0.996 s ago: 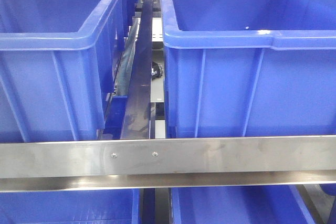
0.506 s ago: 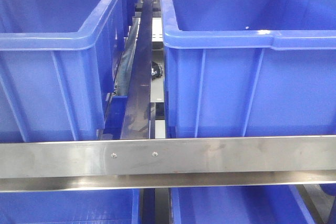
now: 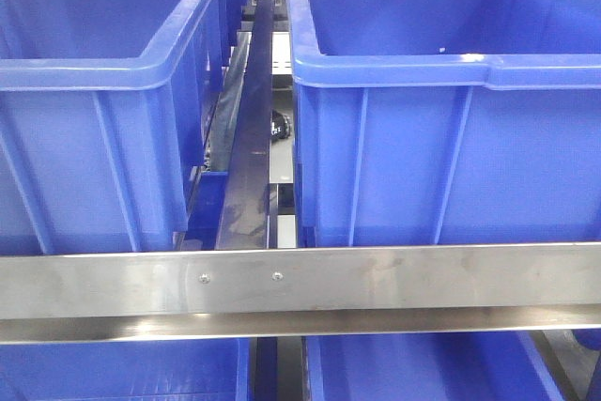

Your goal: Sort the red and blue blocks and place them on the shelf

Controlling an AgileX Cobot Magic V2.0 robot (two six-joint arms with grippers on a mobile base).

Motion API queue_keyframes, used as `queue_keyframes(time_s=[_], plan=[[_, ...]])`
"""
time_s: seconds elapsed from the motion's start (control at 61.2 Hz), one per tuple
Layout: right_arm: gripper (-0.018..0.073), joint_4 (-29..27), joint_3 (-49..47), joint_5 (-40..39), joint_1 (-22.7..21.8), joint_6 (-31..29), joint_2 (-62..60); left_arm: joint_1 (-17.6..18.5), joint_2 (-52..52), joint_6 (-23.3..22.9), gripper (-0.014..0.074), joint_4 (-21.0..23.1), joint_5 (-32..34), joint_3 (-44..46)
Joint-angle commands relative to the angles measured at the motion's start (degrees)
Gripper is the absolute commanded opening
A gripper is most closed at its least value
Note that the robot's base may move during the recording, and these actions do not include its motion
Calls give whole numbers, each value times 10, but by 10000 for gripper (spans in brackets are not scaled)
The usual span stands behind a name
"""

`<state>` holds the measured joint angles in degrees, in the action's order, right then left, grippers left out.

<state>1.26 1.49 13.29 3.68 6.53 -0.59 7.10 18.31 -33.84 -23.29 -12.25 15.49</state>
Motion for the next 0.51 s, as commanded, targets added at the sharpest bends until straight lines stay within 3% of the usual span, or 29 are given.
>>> queue_keyframes(time_s=[0.0, 0.278, 0.49], plan=[[55, 7, -10, -44, -3, -1, -12, -13, -28, -1, 132, 6, 57, -21], [55, 7, -10, -44, -3, -1, -12, -21, -159, -1, 132, 37, 88, -143], [55, 7, -10, -44, -3, -1, -12, -32, -196, -1, 132, 60, 93, -174]])
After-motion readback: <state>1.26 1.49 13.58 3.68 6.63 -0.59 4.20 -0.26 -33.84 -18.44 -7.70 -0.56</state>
